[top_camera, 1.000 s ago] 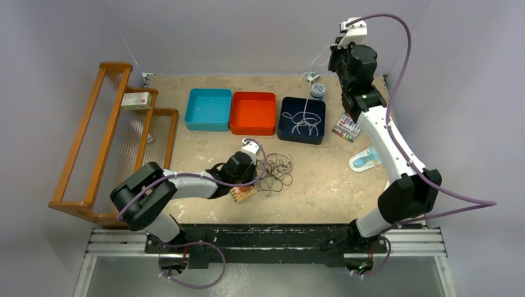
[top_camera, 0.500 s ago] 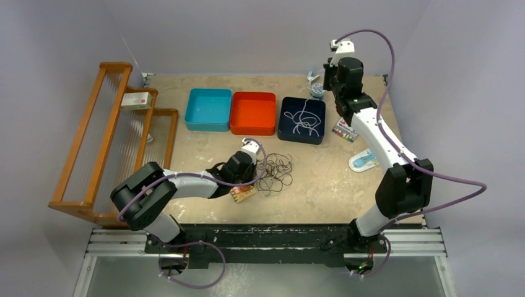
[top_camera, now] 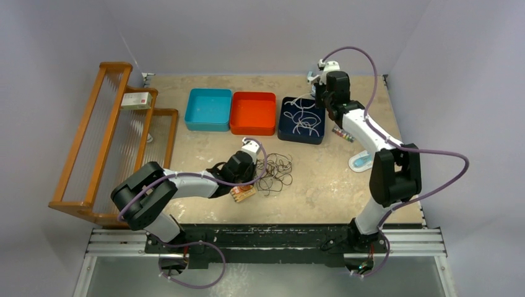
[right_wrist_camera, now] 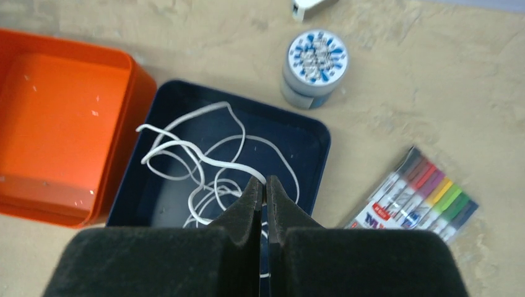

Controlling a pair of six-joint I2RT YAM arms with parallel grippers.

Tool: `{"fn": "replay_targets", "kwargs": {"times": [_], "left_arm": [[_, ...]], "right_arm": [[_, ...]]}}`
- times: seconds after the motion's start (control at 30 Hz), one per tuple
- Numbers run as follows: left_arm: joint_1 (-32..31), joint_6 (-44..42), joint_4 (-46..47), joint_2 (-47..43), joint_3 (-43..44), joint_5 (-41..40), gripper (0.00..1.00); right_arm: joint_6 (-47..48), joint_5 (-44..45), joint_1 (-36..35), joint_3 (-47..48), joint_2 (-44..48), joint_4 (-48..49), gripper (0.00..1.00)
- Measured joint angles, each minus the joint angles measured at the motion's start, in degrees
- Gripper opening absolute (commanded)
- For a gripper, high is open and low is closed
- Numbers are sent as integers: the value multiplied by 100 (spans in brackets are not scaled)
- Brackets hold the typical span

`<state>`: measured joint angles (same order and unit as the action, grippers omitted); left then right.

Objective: Untangle the cables

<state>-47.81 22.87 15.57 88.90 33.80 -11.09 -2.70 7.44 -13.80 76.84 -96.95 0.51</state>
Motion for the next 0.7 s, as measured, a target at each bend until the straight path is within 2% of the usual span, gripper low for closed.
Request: {"fn": "replay_targets", "kwargs": {"times": [0.57,0.7], "left_arm": [[0,2,-31,13,28,-61,0],[0,0,-42,13,31,-103,0]], "right_arm": [[-98,-234,0,-166,-802,-498,0],[-98,-245,0,-81,-1014,-511,15]]}}
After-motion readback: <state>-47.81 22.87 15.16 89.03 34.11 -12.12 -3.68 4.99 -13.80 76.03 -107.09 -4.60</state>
